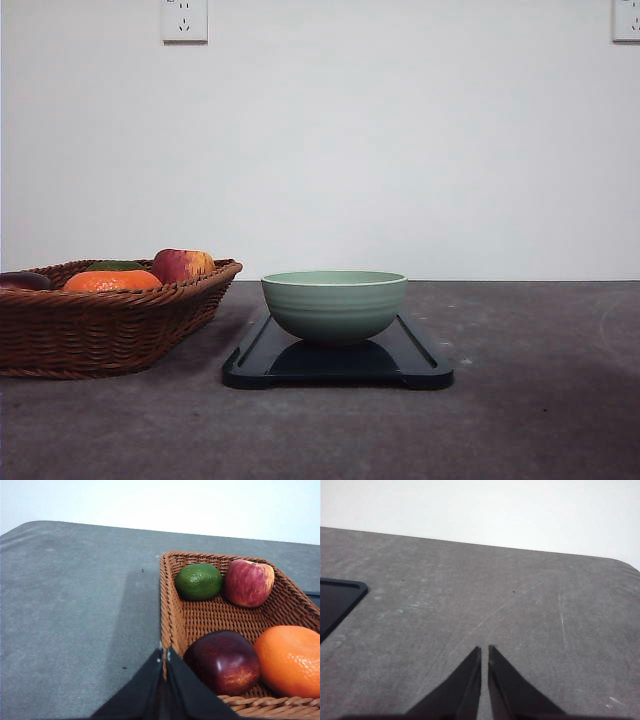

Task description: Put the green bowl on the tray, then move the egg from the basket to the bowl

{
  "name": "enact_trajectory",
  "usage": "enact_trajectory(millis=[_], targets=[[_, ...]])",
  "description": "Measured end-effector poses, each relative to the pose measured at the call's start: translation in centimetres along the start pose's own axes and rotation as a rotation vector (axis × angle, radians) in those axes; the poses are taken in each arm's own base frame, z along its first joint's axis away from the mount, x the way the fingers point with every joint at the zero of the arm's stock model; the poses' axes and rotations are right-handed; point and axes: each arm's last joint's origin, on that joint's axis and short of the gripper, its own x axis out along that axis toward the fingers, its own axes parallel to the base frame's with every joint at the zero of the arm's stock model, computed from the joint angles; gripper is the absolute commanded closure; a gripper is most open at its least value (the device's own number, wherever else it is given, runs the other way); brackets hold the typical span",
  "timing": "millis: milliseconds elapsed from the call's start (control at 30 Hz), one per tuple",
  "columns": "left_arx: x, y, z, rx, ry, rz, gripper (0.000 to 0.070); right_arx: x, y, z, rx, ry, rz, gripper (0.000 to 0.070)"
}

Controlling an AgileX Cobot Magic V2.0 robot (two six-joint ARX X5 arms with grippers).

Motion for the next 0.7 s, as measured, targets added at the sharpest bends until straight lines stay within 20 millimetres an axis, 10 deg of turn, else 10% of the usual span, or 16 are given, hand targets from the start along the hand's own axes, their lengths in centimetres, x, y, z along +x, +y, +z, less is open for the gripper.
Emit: enact_trajectory(millis=[700], targets=[[0.0,0.0,0.0,0.0,0.0,0.0,0.07,0.0,0.0,0.0,0.0,0.0,0.0,0.0683]])
